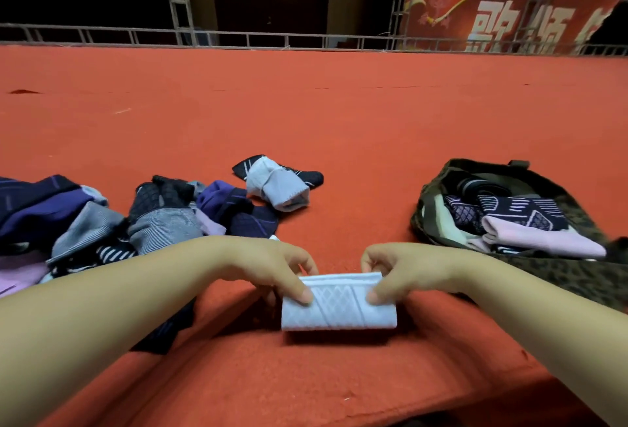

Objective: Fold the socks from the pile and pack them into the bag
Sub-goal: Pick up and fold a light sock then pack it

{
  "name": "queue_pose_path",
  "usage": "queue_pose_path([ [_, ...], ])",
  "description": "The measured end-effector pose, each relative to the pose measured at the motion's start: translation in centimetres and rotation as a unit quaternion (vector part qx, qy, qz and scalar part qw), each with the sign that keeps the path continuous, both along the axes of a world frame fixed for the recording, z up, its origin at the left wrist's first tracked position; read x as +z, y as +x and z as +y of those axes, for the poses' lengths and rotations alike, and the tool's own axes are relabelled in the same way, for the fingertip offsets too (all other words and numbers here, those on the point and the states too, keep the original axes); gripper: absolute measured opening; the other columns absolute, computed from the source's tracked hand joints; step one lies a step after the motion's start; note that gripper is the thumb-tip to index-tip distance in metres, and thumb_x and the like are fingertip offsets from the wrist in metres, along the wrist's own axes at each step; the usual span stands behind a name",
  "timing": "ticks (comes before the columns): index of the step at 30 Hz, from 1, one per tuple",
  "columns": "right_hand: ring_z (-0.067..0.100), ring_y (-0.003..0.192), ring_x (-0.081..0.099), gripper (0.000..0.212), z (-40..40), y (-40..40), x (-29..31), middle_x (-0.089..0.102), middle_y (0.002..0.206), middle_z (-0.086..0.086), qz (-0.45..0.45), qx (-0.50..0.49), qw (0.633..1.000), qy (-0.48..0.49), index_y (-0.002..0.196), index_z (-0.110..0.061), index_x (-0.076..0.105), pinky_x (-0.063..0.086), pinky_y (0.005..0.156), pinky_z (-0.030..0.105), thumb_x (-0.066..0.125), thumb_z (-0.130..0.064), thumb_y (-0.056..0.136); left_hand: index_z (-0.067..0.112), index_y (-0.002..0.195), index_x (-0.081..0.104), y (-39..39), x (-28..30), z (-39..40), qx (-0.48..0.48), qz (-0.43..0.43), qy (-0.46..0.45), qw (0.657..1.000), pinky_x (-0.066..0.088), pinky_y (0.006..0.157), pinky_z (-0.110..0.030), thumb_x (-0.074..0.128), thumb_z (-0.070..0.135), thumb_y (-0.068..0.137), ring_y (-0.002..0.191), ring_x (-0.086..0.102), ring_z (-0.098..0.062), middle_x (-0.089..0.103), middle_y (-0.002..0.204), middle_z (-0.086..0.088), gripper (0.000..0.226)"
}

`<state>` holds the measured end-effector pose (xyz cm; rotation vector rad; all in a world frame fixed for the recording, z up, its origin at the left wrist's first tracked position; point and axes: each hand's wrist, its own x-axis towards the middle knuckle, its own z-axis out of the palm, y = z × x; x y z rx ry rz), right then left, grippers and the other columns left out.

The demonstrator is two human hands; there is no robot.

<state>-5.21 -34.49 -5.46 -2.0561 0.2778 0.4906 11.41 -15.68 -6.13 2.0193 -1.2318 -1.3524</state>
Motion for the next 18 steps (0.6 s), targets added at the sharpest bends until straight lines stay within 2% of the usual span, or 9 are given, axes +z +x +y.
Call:
queue_pose_path([
  [3, 0.007, 0.06, 0.05, 0.026, -2.2, -1.3, 0.7, 0.054, 0.071, -0.005, -0.081, -0.121, 0.987, 0.069, 0.087, -0.018, 0.053, 0.039, 0.048, 0.018, 0.072, -0.017, 0.069, 0.021, 0.098, 0.058, -1.0, 1.3, -2.3, 0.014, 0.024, -0.037, 0.999, 0.048, 0.064, -0.019, 0.069, 0.025, 0.077, 0.079, 0.055, -0.009, 0.059, 0.092, -0.001, 0.024],
  [5, 0.011, 0.064, 0.049, 0.025, -3.7, -2.3, 1.1, 0.053, 0.076, -0.003, -0.118, -0.193, 0.97, 0.089, 0.086, -0.022, 0.054, 0.041, 0.052, 0.022, 0.072, -0.022, 0.071, 0.02, 0.097, 0.058, -1.4, 2.2, -4.2, 0.066, 0.079, -0.072, 0.992, 0.05, 0.067, -0.023, 0.064, 0.029, 0.071, 0.081, 0.056, -0.013, 0.059, 0.092, -0.002, 0.028],
  [8, 0.01, 0.058, 0.052, 0.019, -5.8, -3.8, 2.1, 0.055, 0.078, -0.002, -0.178, -0.289, 0.934, 0.117, 0.091, -0.022, 0.052, 0.048, 0.052, 0.025, 0.068, -0.018, 0.082, 0.019, 0.095, 0.055, -3.0, 3.1, -7.6, 0.152, 0.154, -0.153, 0.964, 0.054, 0.076, -0.039, 0.064, 0.025, 0.074, 0.068, 0.061, -0.012, 0.06, 0.084, -0.001, 0.024],
  [10, 0.01, 0.05, 0.051, 0.014, -7.2, -5.0, 3.3, 0.054, 0.078, -0.001, -0.218, -0.341, 0.908, 0.108, 0.094, -0.02, 0.051, 0.048, 0.05, 0.026, 0.062, -0.016, 0.087, 0.013, 0.083, 0.054, -5.9, 3.0, -10.9, 0.165, 0.119, -0.124, 0.971, 0.049, 0.093, -0.05, 0.062, 0.018, 0.082, 0.066, 0.059, -0.017, 0.055, 0.073, -0.001, 0.01],
  [11, 0.012, 0.051, 0.052, 0.014, -8.0, -5.6, 3.8, 0.054, 0.08, 0.002, -0.234, -0.362, 0.896, 0.104, 0.096, -0.019, 0.05, 0.049, 0.051, 0.027, 0.061, -0.017, 0.089, 0.013, 0.074, 0.052, -7.3, 2.7, -11.9, 0.209, 0.142, -0.128, 0.959, 0.05, 0.091, -0.046, 0.06, 0.015, 0.084, 0.071, 0.058, -0.021, 0.052, 0.068, 0.0, 0.013],
  [12, 0.017, 0.055, 0.054, 0.014, -8.9, -6.4, 4.2, 0.056, 0.084, 0.006, -0.249, -0.382, 0.884, 0.103, 0.099, -0.018, 0.051, 0.05, 0.055, 0.031, 0.061, -0.019, 0.089, 0.016, 0.071, 0.053, -8.5, 2.0, -12.8, 0.214, 0.128, -0.165, 0.954, 0.054, 0.08, -0.041, 0.061, 0.017, 0.084, 0.075, 0.06, -0.022, 0.053, 0.066, 0.002, 0.016],
  [14, 0.023, 0.061, 0.06, 0.013, -10.5, -8.0, 5.0, 0.06, 0.088, 0.009, -0.268, -0.417, 0.862, 0.109, 0.1, -0.017, 0.052, 0.052, 0.064, 0.036, 0.06, -0.021, 0.091, 0.02, 0.083, 0.058, -8.9, 3.0, -15.5, 0.189, 0.103, -0.209, 0.954, 0.052, 0.058, -0.029, 0.059, 0.025, 0.089, 0.072, 0.063, -0.013, 0.06, 0.071, 0.007, 0.008],
  [16, 0.019, 0.059, 0.064, 0.007, -11.8, -9.8, 5.8, 0.064, 0.082, 0.005, -0.275, -0.433, 0.85, 0.123, 0.093, -0.017, 0.055, 0.051, 0.062, 0.031, 0.057, -0.024, 0.093, 0.022, 0.096, 0.058, -8.1, 4.4, -17.0, 0.253, 0.195, -0.275, 0.907, 0.051, 0.054, -0.024, 0.053, 0.029, 0.095, 0.063, 0.061, -0.006, 0.062, 0.075, 0.007, 0.009],
  [18, 0.016, 0.06, 0.066, 0.014, -13.2, -11.2, 6.3, 0.067, 0.078, 0.001, -0.28, -0.436, 0.841, 0.157, 0.091, -0.019, 0.058, 0.051, 0.063, 0.027, 0.055, -0.032, 0.093, 0.019, 0.101, 0.058, -8.8, 5.2, -18.7, 0.239, 0.198, -0.294, 0.904, 0.051, 0.052, -0.021, 0.051, 0.028, 0.096, 0.06, 0.059, -0.005, 0.06, 0.076, 0.006, 0.012],
])
